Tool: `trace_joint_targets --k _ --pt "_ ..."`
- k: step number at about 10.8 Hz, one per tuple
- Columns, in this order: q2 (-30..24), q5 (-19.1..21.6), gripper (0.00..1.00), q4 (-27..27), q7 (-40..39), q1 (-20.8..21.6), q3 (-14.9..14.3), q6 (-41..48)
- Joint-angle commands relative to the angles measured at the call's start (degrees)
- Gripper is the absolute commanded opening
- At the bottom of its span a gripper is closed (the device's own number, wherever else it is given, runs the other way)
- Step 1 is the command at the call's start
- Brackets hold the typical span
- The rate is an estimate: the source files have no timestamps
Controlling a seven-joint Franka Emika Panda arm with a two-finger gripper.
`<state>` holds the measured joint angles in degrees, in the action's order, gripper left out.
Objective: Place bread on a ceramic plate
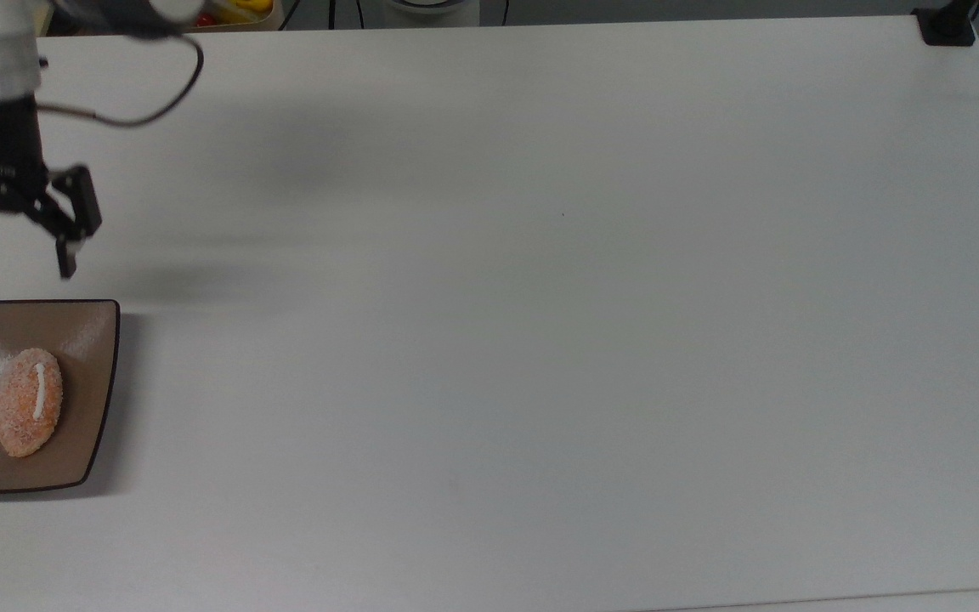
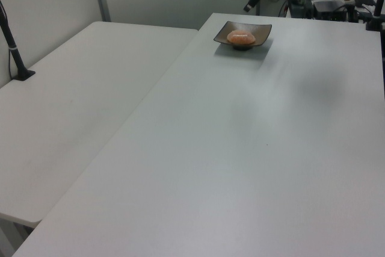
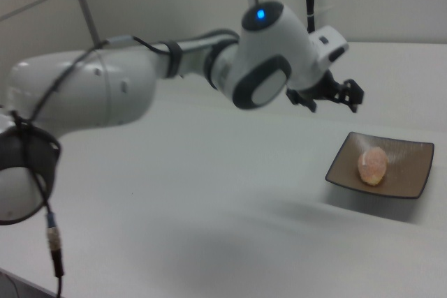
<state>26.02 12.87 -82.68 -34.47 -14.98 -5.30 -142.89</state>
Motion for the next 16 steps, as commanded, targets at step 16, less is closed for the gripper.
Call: trace_joint_targets --k 16 --pt "-28.1 -12.7 1.0 -12.3 33.5 19.8 3.5 43.9"
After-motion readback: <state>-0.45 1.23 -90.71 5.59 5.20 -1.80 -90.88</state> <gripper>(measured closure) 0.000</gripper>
